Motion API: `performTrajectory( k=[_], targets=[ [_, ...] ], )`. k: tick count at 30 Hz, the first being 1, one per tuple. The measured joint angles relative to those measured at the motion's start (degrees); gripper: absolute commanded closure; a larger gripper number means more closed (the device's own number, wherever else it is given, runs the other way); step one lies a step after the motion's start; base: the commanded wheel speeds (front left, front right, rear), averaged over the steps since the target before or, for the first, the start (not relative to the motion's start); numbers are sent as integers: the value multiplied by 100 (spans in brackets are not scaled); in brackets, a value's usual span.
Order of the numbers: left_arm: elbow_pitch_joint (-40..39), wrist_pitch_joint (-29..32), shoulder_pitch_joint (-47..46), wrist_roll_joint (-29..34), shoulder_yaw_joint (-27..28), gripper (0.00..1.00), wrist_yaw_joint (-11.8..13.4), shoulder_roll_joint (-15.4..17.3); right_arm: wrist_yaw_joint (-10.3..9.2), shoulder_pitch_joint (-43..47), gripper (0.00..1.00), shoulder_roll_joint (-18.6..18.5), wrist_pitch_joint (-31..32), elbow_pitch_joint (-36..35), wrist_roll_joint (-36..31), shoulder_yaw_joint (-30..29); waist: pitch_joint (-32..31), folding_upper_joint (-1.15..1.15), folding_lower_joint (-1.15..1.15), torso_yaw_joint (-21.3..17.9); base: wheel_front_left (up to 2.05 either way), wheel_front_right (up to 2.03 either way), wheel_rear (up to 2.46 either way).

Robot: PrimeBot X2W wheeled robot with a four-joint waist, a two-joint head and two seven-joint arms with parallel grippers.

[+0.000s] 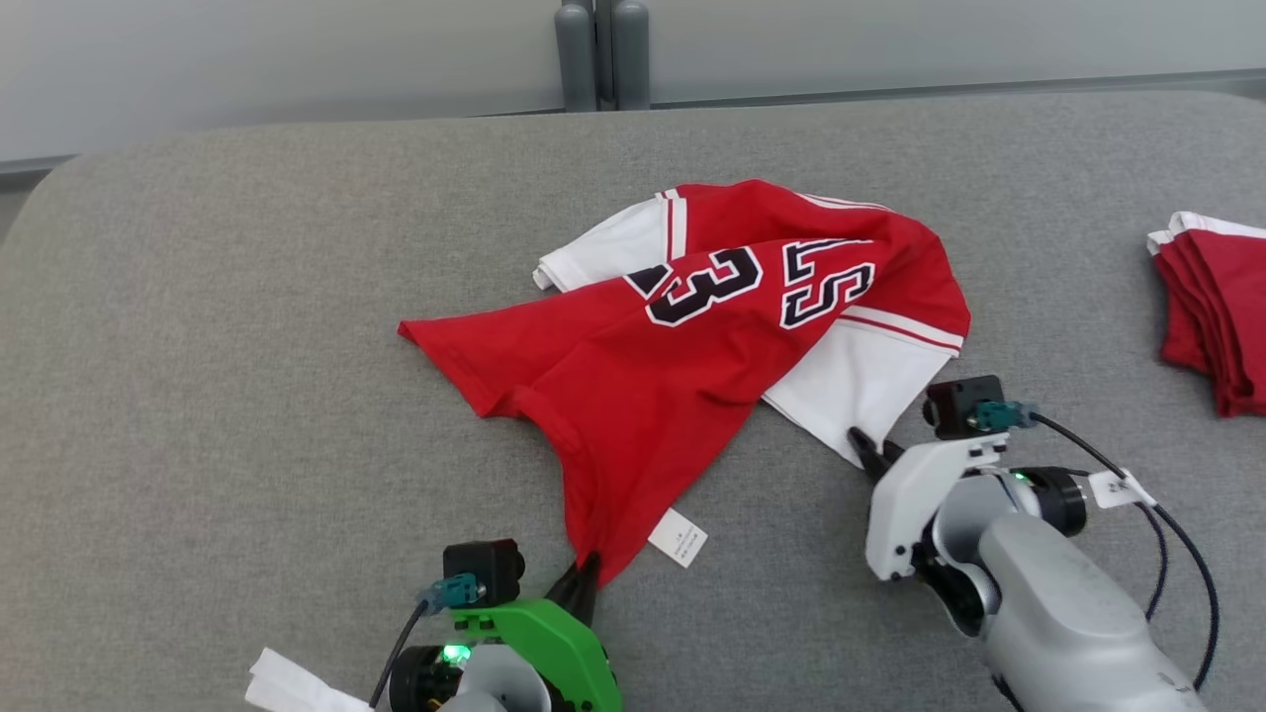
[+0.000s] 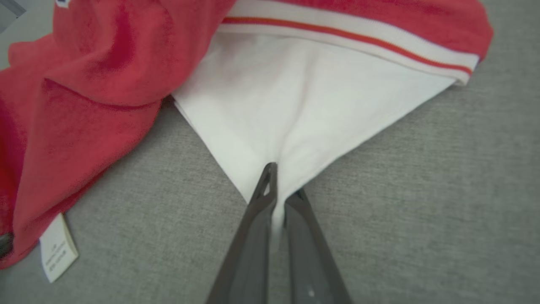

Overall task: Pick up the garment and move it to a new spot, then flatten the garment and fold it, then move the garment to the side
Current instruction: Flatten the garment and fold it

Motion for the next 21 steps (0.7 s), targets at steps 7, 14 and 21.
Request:
performTrajectory(
  k=[7,14,21],
  targets=[
    [-1149,-105,506,-291,500,100,78,649,-2,483,100,-797,-371,-1049,425,-218,-307,0,0,-210,0,0,0],
    [-4331,248,1303,-390,1085,100,613,1719,-4,1386,100,-1674,42,-3573,1254,-1193,-538,0,0,-512,0,0,0],
    [-6934,789,1492,-397,1523,100,1025,2364,-7,2134,100,-1614,895,-6459,2772,-2720,-555,0,0,-740,0,0,0]
  ],
)
